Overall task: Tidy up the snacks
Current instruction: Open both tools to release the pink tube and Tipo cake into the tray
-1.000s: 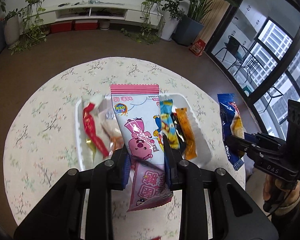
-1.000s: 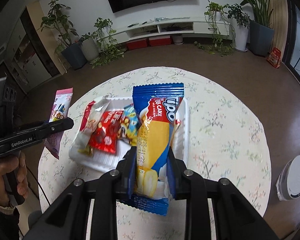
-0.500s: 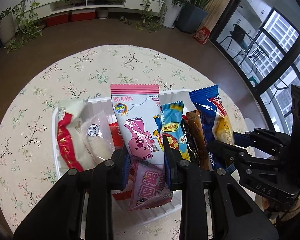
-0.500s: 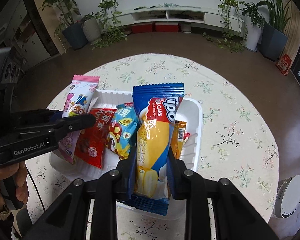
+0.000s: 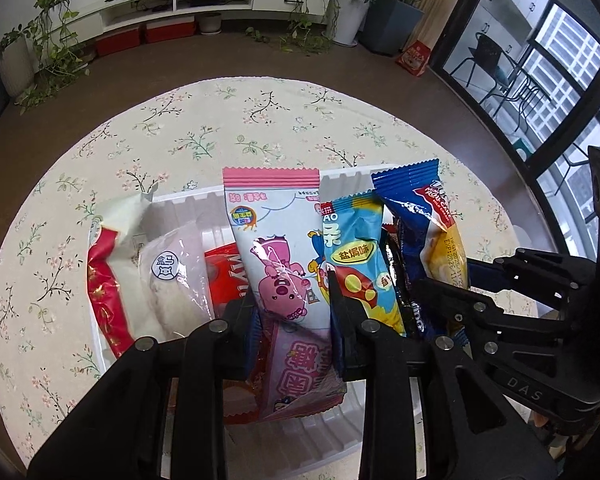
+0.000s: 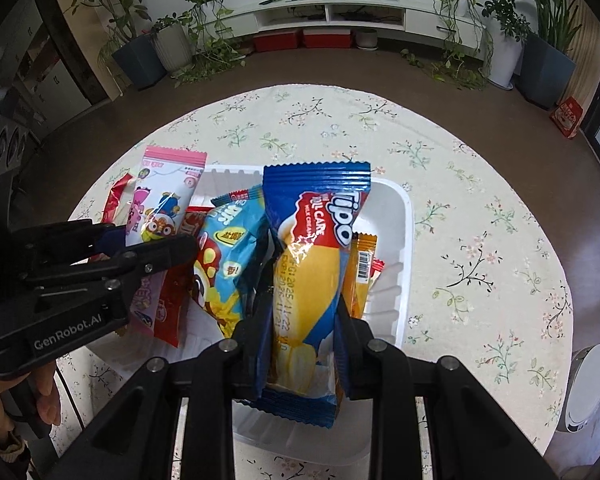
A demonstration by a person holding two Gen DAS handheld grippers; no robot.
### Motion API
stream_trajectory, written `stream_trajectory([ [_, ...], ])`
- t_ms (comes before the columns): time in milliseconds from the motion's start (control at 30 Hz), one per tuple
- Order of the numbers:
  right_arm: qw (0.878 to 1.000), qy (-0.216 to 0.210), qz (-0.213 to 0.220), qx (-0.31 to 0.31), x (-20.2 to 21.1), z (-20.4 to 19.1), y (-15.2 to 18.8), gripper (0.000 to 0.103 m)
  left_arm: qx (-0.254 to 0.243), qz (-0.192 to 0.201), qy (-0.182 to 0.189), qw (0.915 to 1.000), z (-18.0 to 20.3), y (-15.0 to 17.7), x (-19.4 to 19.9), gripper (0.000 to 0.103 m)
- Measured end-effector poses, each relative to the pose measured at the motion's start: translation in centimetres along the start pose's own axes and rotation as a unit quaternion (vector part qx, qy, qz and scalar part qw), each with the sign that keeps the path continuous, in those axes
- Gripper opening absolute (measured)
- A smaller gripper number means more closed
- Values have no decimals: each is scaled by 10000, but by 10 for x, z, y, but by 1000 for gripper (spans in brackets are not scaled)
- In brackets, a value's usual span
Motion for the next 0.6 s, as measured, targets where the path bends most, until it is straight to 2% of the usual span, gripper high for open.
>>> stream_trajectory([
  [133, 10000, 11, 5, 3, -1, 0, -1, 30, 40, 5, -20, 10000, 1, 0, -2, 28],
  [200, 10000, 26, 6, 16, -1, 0, -1, 30, 62, 65, -40, 10000, 0, -2, -1, 34],
  [267, 10000, 64, 3, 33, -2, 0, -2, 34, 74, 115, -45, 9999, 1, -4, 2, 49],
  [333, 9999, 100, 12, 25, -2, 1, -2, 38, 57, 146, -67, 9999, 1, -5, 3, 54],
  [600, 9998, 173, 37, -70, 0, 8, -1, 49, 58, 214, -59, 9997, 1, -6, 5, 56],
])
Point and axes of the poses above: each gripper's, at about its wrist camera, not at the fingertips, and x roughly against the way its jaws point, z to its right, y to its underside, the point moved 9 cm from there along -x, roughly the way its jaws point, and after that the axes turned 1 degree about z, right-handed, at the moved point
